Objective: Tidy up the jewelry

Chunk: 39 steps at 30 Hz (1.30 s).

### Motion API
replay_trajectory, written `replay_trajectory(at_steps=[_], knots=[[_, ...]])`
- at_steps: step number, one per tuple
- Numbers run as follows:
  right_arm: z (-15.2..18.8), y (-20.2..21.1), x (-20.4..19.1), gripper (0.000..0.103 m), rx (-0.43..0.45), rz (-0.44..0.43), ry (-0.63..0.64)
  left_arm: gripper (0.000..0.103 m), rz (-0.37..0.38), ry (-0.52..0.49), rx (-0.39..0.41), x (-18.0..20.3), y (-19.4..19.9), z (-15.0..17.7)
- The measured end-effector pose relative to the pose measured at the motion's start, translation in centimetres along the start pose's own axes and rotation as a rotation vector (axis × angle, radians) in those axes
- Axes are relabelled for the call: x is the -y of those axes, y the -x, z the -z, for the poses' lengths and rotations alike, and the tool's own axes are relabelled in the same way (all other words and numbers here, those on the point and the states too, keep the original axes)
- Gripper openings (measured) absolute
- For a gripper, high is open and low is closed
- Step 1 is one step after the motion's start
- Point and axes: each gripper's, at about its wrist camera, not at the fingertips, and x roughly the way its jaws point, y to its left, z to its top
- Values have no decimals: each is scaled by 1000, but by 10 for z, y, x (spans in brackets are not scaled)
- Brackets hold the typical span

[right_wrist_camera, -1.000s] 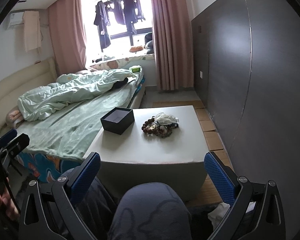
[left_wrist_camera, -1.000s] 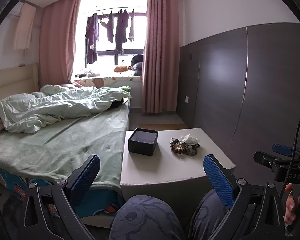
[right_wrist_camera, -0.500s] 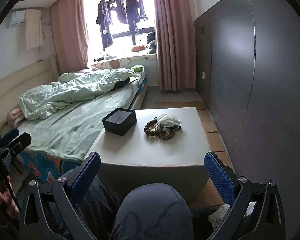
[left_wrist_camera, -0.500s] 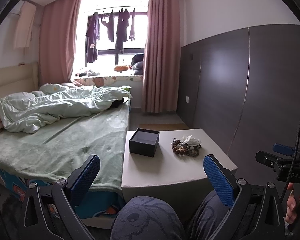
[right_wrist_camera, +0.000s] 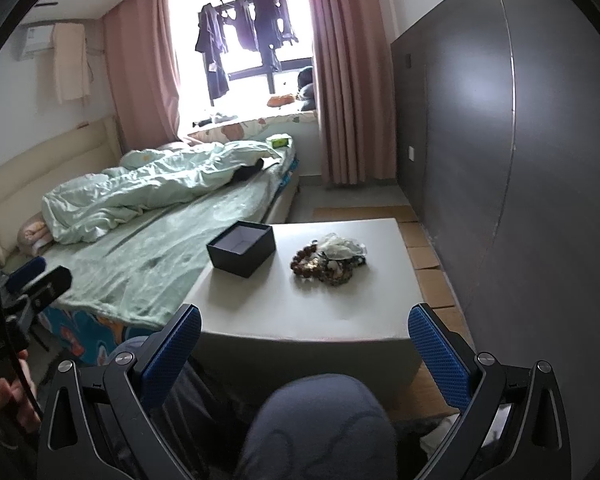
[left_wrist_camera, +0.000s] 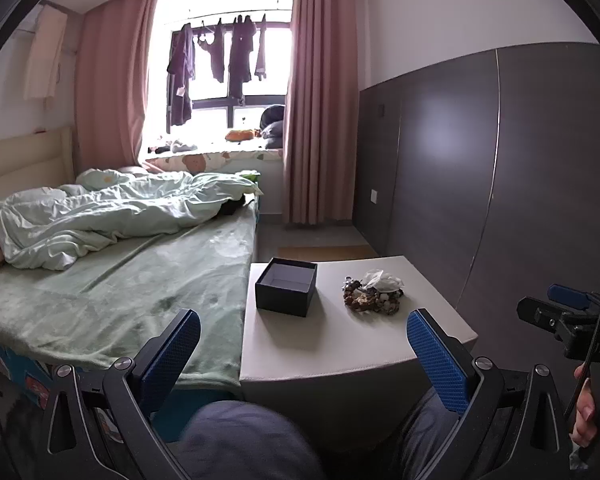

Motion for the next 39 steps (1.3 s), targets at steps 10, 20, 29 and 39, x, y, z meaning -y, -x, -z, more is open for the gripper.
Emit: replay_trajectory(at_steps=[10,20,29,39], knots=[[-3,-20,9,103,-18,0,-21,103,12,-14,-19,0,-21,-8],[-6,-72,36,103,-77,-2,-80,103,73,7,-82,-5,-82,-14],[-7,-131,71,90,-153,-23,-163,86,174,22,-202,10,-160,-11],[-24,-202,100,67,-245,-69,-245,65,230,24,-320,34,-243,-20]])
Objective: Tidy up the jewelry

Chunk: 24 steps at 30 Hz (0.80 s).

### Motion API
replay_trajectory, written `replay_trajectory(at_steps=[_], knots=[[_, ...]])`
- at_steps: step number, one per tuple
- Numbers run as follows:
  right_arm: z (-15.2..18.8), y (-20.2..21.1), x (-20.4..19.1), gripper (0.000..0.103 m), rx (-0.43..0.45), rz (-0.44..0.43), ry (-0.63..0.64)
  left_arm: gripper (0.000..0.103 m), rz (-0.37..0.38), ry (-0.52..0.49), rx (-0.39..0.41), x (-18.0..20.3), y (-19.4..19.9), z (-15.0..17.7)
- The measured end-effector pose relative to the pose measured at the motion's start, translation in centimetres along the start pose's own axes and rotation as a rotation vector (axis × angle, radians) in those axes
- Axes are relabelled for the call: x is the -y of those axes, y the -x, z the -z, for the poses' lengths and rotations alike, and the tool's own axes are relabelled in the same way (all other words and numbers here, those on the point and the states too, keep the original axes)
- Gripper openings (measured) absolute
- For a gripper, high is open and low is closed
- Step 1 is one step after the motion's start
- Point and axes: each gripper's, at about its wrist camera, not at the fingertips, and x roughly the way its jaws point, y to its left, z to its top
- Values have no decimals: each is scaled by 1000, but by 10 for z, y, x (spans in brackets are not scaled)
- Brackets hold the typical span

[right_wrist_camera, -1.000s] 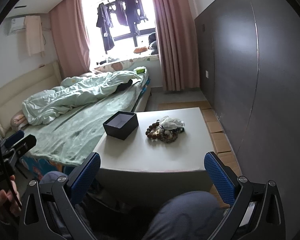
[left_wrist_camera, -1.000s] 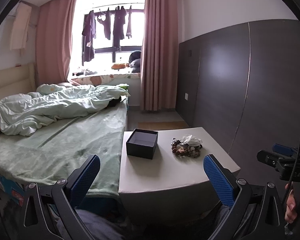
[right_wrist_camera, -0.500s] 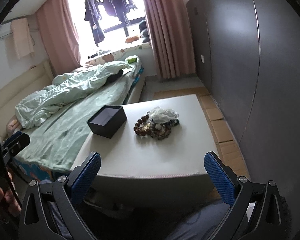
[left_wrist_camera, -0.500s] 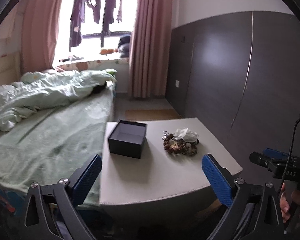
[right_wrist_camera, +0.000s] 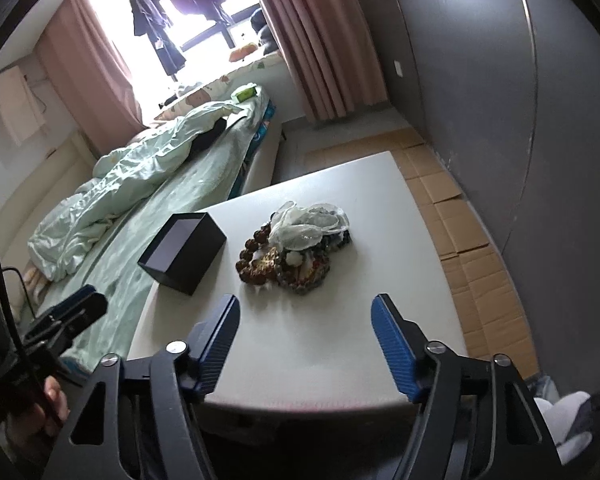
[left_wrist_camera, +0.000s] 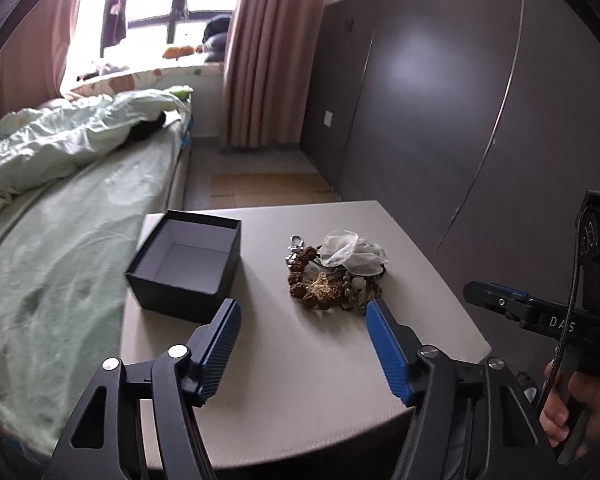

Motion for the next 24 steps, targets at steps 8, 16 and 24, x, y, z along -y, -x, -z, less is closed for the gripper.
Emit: replay_trajectory(at_steps=[8,16,24], knots=[[-36,-40,5,65,-49,-50,-41,58,22,21,-114,-3,-58,-25],[-68,-87,-2,65,-117,-101,-53,58,8,46,-192,-14,-99,-42],[-78,-151,-11,48,-233,-98,-53,58,-8,108,-261,-34,-127,-46]])
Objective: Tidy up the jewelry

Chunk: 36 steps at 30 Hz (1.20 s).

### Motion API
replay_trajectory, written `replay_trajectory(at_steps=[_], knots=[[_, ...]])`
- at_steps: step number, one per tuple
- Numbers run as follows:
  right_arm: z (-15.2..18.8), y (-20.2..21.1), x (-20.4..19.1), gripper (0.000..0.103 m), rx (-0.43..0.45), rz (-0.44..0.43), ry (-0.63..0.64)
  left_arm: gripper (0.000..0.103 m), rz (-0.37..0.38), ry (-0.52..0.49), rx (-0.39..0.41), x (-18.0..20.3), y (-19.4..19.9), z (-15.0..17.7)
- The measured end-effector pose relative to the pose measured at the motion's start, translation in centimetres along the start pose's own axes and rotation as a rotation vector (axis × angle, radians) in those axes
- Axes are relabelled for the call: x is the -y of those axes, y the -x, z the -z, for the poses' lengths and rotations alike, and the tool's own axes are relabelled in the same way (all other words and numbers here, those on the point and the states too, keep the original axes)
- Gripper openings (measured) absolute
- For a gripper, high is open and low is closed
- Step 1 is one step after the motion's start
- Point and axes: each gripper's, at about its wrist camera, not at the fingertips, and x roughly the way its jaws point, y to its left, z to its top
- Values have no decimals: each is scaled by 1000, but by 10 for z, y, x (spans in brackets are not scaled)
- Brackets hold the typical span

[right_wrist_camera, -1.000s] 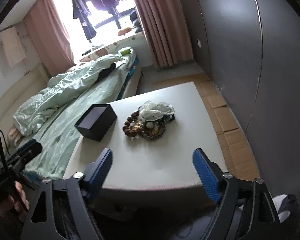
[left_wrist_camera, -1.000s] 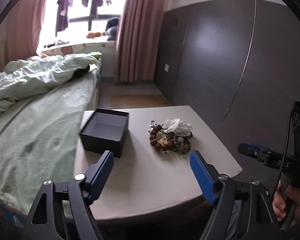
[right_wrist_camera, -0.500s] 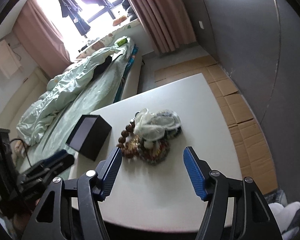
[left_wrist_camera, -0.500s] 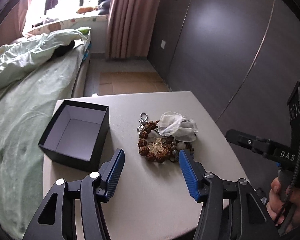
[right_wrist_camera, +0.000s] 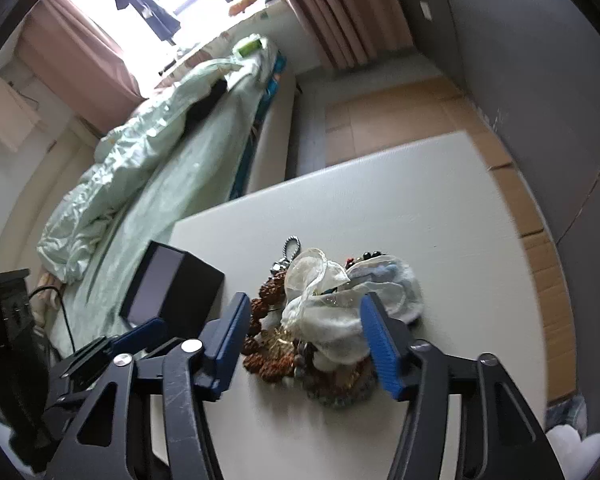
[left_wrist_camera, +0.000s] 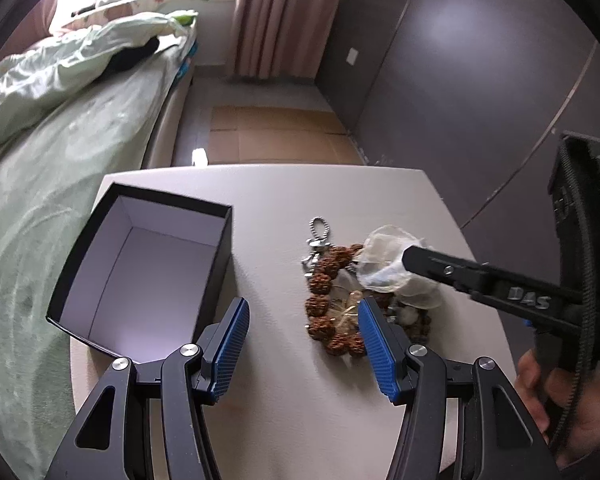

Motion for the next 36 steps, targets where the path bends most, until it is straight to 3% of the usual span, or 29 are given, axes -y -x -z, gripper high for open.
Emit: replay_trajectory(at_steps=[1,4,15,21,26,28,36], knots=[[0,-7,1,40,-14,3,-4,58,2,7,-7,-2,-2,-1],[1,-21,9,3,-52,-16,-26,58,10,9,-26,-3,-7,-1],[13,33,29,3,70,-51,-52,58,17,-79,-89,24,-34,1],[13,59,28,3,112,-52,-43,58,-37,-86,-111,24,-52,2],[15,70,24,3,129,-49,-28,41,-35,-52,-160,16,-68,0],[16,72,23,3,128,-51,-26,22,-11,-34,-164,13,-69,-1],[16,81,17,2,152,-65,-16,20,29,-69,-84,20,-34,-9]])
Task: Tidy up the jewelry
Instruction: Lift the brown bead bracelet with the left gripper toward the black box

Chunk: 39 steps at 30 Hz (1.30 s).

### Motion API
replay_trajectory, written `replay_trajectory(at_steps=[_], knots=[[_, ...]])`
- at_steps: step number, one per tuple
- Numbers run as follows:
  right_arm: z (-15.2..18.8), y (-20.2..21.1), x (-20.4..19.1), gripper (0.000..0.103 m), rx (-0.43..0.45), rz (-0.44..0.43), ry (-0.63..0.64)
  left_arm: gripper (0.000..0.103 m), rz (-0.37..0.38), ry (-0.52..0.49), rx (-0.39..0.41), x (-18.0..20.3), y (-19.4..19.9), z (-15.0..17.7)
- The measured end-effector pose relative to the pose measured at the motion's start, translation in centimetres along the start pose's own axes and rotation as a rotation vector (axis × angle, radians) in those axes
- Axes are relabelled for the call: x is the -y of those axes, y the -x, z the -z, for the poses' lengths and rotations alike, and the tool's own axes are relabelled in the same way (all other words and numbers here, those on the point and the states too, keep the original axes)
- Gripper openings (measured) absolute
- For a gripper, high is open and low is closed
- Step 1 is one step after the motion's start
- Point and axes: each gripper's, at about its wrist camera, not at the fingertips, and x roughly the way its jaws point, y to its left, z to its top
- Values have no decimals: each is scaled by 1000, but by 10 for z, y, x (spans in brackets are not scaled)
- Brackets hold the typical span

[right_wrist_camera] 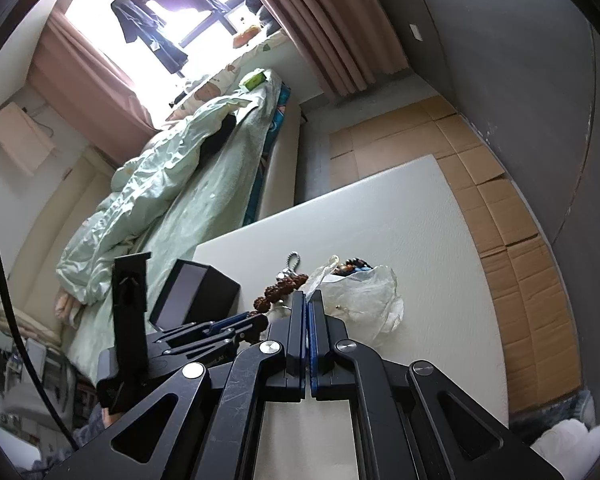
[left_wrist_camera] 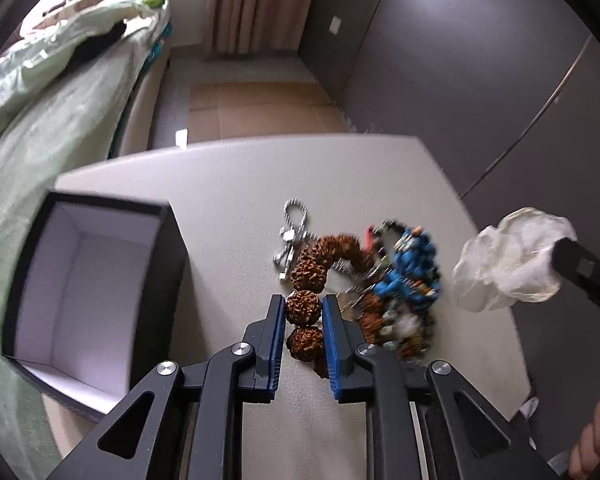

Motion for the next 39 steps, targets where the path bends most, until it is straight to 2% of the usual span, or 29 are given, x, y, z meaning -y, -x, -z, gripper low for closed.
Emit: replay_trajectory(at_steps=[11,19,27,34,39], knots=[[-16,8,-35,3,49,-50,37,19,53,-11,116,-4,67,-18],[-29,-2,-70,3,49,-93,101,19,94,-6,175,-18,114,-26],[-17,-4,-74,3,43,-105,77,19,133,-35,245,-10,154,-27],[-17,10,-76,3,61,-110,72,19,174,-44,294,-1,184,-28],[-18,21,-80,3,81,-119,78,19,170,-83,358,7,217,-32]])
